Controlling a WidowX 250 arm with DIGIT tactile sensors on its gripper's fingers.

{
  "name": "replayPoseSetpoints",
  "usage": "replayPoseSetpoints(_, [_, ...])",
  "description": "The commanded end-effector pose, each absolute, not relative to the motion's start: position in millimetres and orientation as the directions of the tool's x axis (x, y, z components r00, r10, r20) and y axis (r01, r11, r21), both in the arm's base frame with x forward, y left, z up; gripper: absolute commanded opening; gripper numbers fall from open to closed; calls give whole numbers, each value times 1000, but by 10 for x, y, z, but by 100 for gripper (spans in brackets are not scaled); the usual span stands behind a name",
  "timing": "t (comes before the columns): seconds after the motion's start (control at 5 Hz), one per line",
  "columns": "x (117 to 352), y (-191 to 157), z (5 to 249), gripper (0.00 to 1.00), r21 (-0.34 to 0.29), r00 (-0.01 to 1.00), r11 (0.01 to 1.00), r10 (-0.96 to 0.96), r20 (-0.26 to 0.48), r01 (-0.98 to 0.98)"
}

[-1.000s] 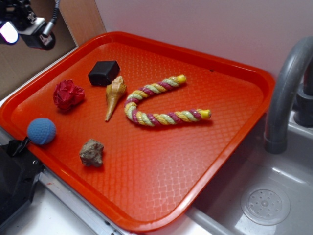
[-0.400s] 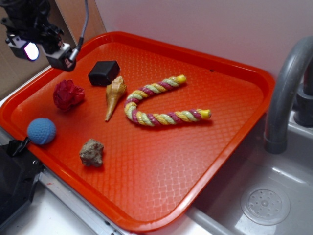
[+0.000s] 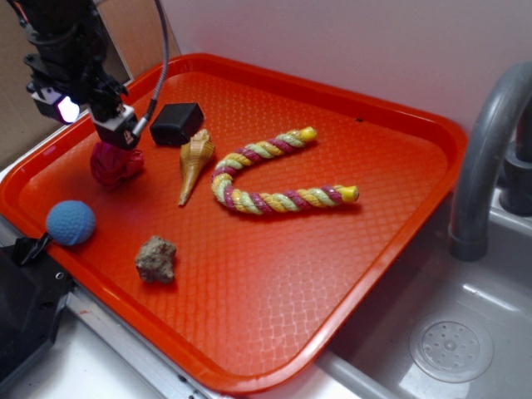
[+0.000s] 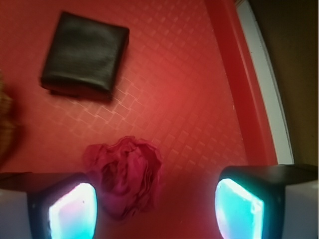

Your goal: Grab the red paper.

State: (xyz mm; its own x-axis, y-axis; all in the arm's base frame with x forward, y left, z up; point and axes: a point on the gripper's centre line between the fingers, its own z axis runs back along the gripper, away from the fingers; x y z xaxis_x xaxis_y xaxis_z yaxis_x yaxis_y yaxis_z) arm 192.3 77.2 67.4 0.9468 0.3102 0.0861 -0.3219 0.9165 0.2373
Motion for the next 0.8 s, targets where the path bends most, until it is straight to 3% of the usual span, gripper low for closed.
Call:
replayPoseSetpoints(0.0, [2023,869,484,100,235,963,935,265,38,-267])
replayPoseSetpoints(0.2, [1992,891,465,100,187,970,953,243,2,-239])
replayPoseSetpoints(0.4, [1981,895,384,100,228,972,947,233,-1,-227])
replayPoseSetpoints(0.6, [1995,898,412,0,215,974,951,225,9,-222])
